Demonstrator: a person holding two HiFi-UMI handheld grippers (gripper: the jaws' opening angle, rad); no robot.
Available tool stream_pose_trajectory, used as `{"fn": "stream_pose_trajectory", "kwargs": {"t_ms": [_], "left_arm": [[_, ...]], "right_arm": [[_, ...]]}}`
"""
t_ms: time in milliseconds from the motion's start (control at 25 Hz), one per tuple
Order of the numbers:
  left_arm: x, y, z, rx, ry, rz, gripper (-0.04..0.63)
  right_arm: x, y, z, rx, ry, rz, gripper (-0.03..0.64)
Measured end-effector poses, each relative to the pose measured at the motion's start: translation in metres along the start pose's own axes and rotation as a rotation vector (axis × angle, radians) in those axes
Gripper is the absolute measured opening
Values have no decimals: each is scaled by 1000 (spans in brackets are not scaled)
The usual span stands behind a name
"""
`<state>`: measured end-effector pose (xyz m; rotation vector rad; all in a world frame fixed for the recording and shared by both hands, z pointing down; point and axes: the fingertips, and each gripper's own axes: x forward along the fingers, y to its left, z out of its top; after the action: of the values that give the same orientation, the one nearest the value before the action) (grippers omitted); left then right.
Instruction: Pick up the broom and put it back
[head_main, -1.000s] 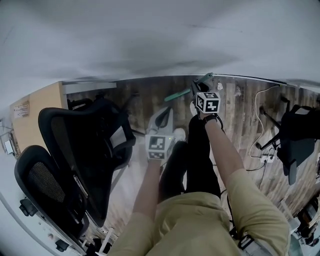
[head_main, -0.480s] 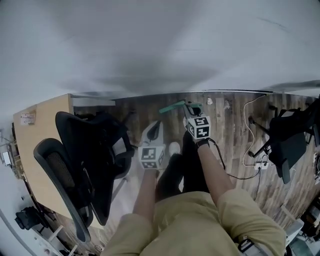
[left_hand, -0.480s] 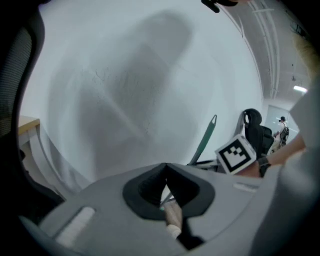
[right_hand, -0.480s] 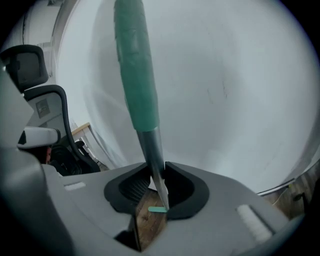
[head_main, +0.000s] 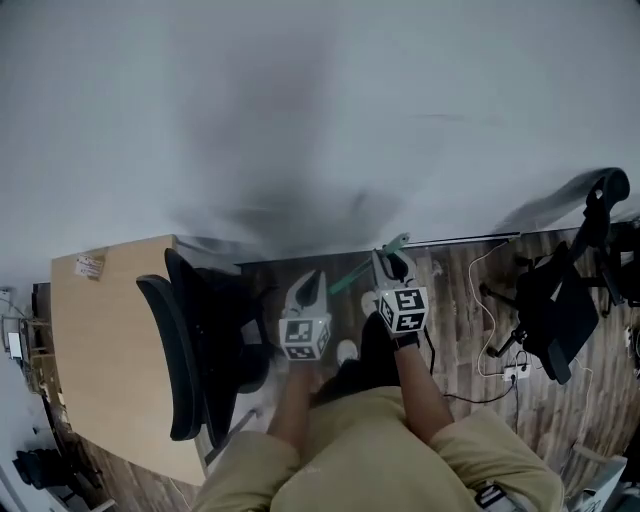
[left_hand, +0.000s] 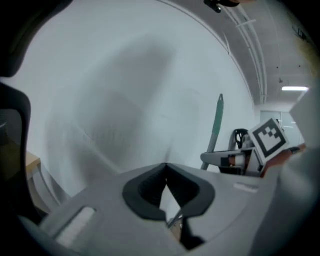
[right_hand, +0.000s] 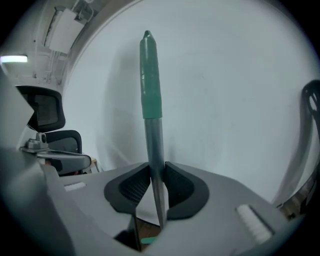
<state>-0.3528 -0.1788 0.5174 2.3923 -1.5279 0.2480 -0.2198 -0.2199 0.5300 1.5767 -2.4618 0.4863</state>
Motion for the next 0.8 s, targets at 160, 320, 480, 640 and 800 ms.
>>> {"fn": "stream_pose_trajectory", "kwargs": {"t_ms": [160,320,480,640,800], "left_arm": [[-24,-19,38,45,-46,-21,2],[-39,-36,82,98,-126,-47,2],[-60,-49,115,133,-191,-54,2],[-75,-66,131,157,-221,-35,0],[-76,-87,144,196,-232,-16,1]], "right_arm": [[-48,15,56,-65,-94,-8,89],[-85,19,104,-120,-169,-24,87],[-123,26,130,-143,-233,-27,87],[-151,20,142,-142,-255,-6,87],[-160,10,146,-135,-249,32,87]]}}
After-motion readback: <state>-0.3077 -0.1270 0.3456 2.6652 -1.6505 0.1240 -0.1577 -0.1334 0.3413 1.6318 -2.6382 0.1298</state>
